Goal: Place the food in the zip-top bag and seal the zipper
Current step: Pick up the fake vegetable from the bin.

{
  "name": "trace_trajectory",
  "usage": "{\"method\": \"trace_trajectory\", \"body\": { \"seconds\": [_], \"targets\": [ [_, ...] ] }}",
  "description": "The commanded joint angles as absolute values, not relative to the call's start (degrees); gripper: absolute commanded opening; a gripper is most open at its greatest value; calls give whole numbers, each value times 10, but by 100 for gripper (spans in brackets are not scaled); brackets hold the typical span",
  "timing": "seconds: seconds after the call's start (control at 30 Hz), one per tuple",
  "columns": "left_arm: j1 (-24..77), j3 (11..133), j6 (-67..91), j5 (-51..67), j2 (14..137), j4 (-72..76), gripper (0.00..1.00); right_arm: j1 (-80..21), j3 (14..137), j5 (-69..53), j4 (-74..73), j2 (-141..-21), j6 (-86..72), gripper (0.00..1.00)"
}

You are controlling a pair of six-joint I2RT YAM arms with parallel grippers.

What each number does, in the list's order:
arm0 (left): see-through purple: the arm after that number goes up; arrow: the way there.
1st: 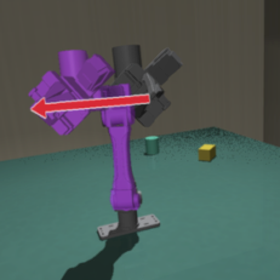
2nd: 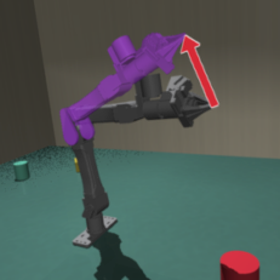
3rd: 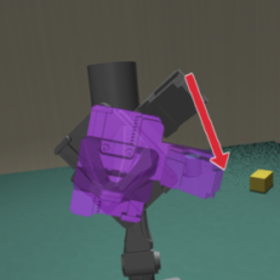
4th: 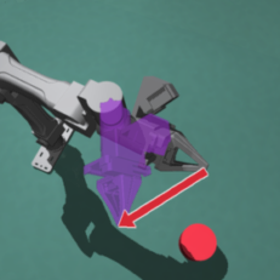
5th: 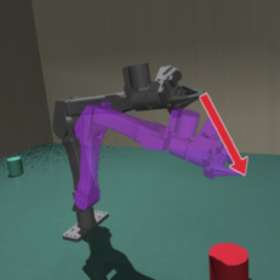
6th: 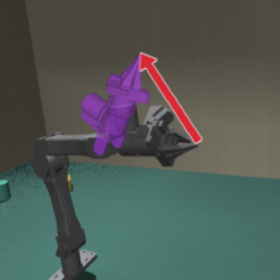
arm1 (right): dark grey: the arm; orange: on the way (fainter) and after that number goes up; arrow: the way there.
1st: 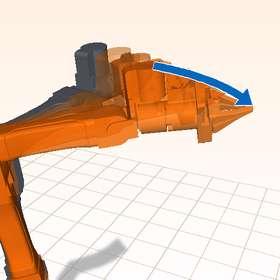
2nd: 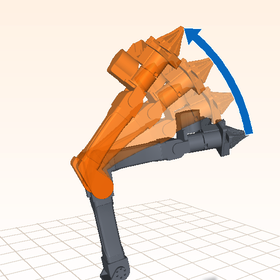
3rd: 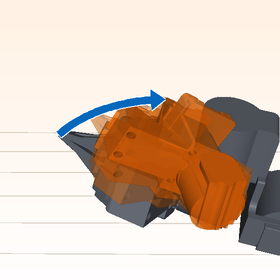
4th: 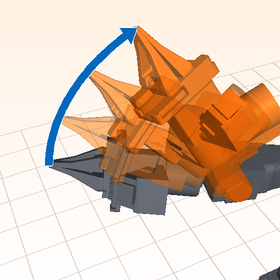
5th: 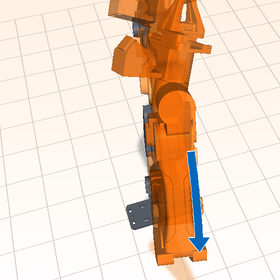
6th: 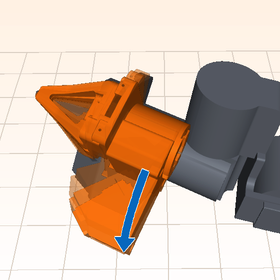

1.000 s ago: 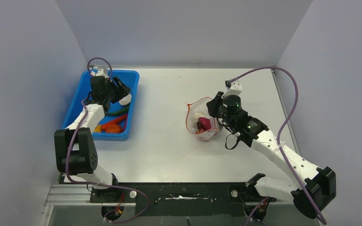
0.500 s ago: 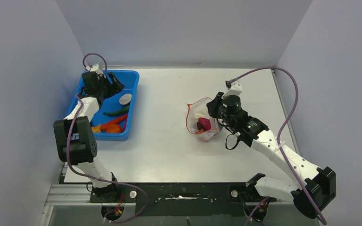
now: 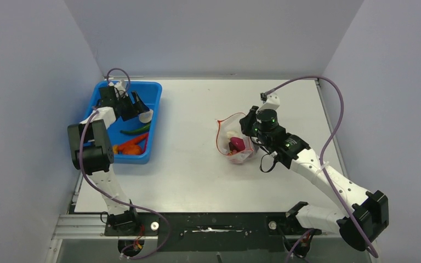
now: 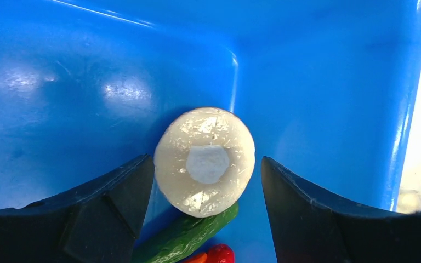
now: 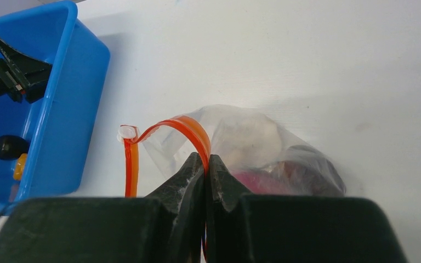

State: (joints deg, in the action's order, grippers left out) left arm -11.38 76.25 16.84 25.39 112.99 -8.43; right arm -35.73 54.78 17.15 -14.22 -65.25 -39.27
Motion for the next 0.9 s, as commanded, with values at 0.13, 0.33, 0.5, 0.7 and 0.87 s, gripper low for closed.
{"method": "trace_trajectory", "body": {
  "seconds": [0.13,0.33,0.5,0.7,0.87],
  "targets": [
    [-117,796,159,285,1162,-81,71,-362,576,178,-114,-659,-387,0],
    [-118,803,157,292,1186,-88,71,-363,576,180,-114,-657,-383,0],
    [-118,805,163,291,1195,-92,70,-364,576,181,-114,-653,-383,0],
    [-116,835,125,303,1195,-164,71,-366,576,179,-114,-653,-383,0],
    [-117,806,132,307,1175,-135,67,-367,577,182,-114,-652,-383,0]
  ]
}}
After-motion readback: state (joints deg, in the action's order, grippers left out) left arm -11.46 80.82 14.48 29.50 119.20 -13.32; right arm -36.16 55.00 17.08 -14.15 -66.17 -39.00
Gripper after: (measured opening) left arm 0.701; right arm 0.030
